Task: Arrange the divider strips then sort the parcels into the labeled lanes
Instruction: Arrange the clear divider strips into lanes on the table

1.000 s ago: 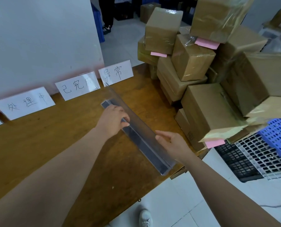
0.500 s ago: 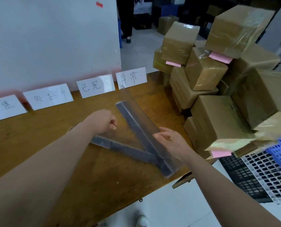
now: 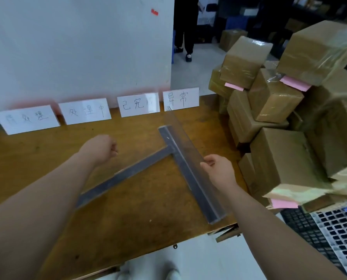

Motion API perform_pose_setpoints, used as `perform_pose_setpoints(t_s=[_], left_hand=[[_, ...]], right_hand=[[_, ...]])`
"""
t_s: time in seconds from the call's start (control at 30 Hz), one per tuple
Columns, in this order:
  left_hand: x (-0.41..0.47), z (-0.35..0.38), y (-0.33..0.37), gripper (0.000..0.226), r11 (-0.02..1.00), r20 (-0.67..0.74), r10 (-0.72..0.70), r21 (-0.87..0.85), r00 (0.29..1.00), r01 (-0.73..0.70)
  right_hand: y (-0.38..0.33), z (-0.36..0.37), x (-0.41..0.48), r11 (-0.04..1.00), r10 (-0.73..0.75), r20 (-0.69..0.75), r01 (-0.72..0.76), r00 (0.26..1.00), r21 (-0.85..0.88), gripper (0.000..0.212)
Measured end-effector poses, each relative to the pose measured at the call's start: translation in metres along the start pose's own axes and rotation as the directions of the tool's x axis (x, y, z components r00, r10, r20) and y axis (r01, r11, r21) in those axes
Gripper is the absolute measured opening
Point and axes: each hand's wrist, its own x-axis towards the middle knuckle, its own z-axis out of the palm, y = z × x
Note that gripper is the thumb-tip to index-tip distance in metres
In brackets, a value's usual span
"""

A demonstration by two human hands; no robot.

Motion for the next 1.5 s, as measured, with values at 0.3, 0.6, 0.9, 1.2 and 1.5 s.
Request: perform_pose_setpoints(t_s=[0.3,0.6,0.9,1.2,1.5], left_hand=[[-0.004,0.019,0.007,0.009,0.959,0.036,-0.151,-0.237,0.988,0.155],[-0.013,0.045,0.006,0.008,0.935,0.071,-0.199,-0.285,0.977,0.211],[-0.033,0.045,-0.022,0.011,0.839,0.215,-0.301,-0.404,0.929,0.365],[-0.073,0.027,-0.084,0.006,0.704,0.106,-0.46,-0.561,0.881,0.435],[-0.117,0.011,-0.176,0.007,0.619,0.039,-0.578,-0.629,0.815,0.469]], right_hand=[[-0.004,0.008,0.01,0.991,0.031,-0.116,-0.046,0.993,-0.124,0.018],[-0.005,0.003,0.006,0.991,-0.064,-0.125,0.048,0.99,-0.125,0.015],[-0.04,0.001,-0.003,0.998,-0.067,-0.108,0.068,0.992,0.007,0.017],[-0.1,0.036,-0.01,0.979,-0.157,0.012,0.154,0.988,0.136,0.018],[-0.181,0.095,-0.038,0.959,-0.231,0.137,0.202,0.963,0.2,0.01]])
